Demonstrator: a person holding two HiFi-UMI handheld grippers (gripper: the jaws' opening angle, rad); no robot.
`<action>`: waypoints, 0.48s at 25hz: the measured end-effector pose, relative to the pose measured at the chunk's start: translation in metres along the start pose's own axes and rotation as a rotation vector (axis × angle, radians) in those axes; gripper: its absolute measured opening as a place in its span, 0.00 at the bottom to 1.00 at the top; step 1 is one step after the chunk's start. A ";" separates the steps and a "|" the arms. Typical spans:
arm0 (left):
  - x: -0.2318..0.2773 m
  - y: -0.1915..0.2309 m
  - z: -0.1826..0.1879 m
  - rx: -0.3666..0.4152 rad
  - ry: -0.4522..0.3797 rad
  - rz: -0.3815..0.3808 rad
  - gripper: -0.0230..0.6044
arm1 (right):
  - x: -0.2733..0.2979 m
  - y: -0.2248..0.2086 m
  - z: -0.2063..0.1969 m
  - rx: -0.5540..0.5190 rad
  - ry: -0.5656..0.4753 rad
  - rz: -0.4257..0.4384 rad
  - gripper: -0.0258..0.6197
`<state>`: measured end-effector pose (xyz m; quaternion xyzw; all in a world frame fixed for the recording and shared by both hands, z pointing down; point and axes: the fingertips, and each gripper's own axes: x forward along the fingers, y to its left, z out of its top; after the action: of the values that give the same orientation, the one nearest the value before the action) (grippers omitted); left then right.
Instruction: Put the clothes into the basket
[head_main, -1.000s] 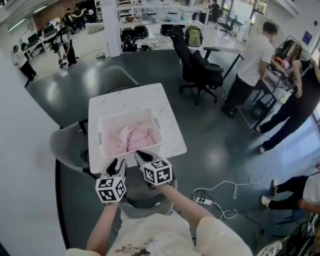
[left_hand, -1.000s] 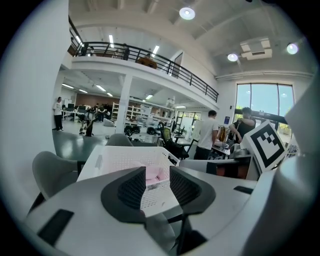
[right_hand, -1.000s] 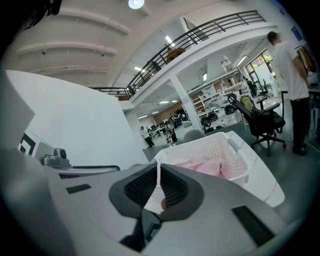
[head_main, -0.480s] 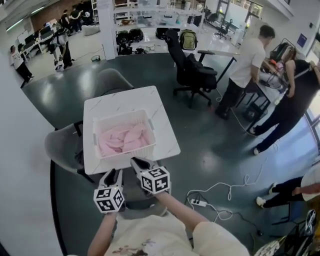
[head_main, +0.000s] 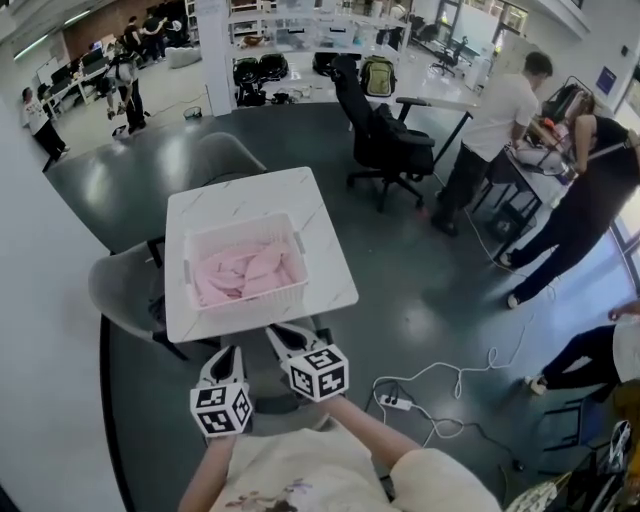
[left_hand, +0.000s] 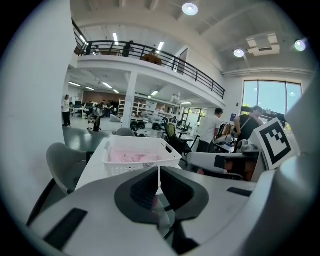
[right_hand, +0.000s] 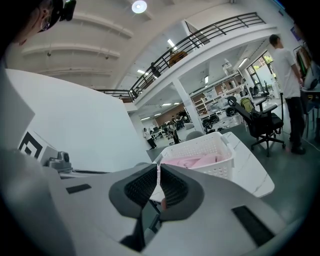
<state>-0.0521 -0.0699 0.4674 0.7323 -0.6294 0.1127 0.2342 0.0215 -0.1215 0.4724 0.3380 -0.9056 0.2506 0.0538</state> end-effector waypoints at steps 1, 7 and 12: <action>-0.003 -0.002 -0.001 0.000 0.004 0.001 0.07 | -0.003 0.002 0.000 0.000 -0.002 0.003 0.08; -0.017 -0.013 -0.009 -0.035 0.006 -0.007 0.06 | -0.024 0.010 0.001 -0.005 -0.025 0.009 0.08; -0.024 -0.019 -0.014 -0.056 0.006 -0.008 0.05 | -0.030 0.021 0.000 -0.034 -0.009 0.037 0.08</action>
<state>-0.0363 -0.0400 0.4649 0.7274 -0.6288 0.0964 0.2572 0.0313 -0.0904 0.4560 0.3215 -0.9159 0.2347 0.0507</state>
